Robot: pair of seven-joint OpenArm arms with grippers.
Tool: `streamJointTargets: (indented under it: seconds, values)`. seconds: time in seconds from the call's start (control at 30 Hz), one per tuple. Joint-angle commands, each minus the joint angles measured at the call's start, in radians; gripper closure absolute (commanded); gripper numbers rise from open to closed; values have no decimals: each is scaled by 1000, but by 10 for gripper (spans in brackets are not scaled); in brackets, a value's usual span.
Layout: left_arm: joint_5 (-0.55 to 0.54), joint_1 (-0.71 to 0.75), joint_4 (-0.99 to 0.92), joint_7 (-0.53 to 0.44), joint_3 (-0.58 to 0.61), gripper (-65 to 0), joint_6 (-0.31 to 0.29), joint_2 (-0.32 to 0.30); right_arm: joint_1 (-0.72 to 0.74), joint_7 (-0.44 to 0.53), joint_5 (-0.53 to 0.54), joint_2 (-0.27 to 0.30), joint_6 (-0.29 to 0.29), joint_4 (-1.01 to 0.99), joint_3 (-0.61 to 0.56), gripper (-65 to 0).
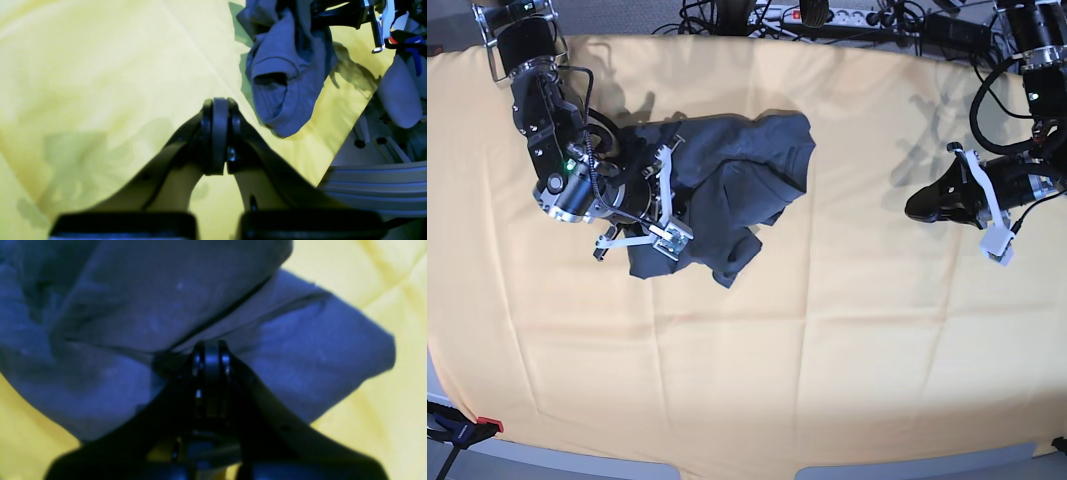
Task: Fold the T-shirt properly
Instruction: 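Flatten and tuck the folded shirt edges with the right gripper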
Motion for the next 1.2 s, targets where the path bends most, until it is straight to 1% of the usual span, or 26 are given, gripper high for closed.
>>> streamJointTargets:
  seconds: [0.0,0.07,0.13,0.17,0.23,0.3,0.4,0.47,0.5,0.57,0.7,0.77,0.87,0.9,1.0,1.07,1.13,1.17]
  values:
    - [-26,-14,15,-19,-8,0,0,-19,13,-4,20,5,1,16,5,0]
    - [-26,-14,15,-19,-8,0,0,-19,13,-3,120,5,22,16,5,0]
    - [-26,-14,15,-19,-8,0,1,-19,14,10,215,0,55,16,5,0]
    - [-26,-14,15,-19,-8,0,1,-19,13,41,239,-3,63,16,5,0]
    - [-26,-14,15,-20,-8,0,1,-19,14,149,243,-12,68,16,4,0]
    - [-26,-14,15,-19,-8,0,1,-19,16,267,196,-34,68,16,4,0]
    - [-26,-14,15,-19,-8,0,1,-19,34,379,13,-111,63,14,4,0]
    - [-26,-14,15,-19,-8,0,1,-19,56,436,-95,-164,29,0,4,0]
    - [-26,-14,15,-19,-8,0,1,-19,72,447,-127,-184,6,-6,4,0]
    - [-26,-14,15,-19,-8,0,1,-19,109,446,-154,-207,-32,-8,4,0]
    - [-25,-14,15,-19,-8,0,1,-19,182,428,-169,-210,-85,-8,5,0]
    - [-25,-14,15,-19,-8,0,1,-19,209,391,-171,-210,-95,-8,5,0]
    - [-25,-14,15,-18,-8,0,1,-19,227,331,-158,-207,-89,-8,5,0]
    - [-25,-14,15,-19,-8,0,1,-19,227,320,-138,-201,-78,-8,5,0]
    - [-25,-14,15,-19,-8,0,0,-19,226,307,-42,-170,-14,-8,5,0]
    - [-25,-14,15,-19,-8,0,0,-19,226,299,49,-149,32,-8,5,0]
    - [-25,-14,15,-19,-8,0,0,-19,219,285,161,-137,102,-8,5,0]
    - [-25,-14,15,-19,-8,0,1,-19,211,279,214,-137,118,-9,5,0]
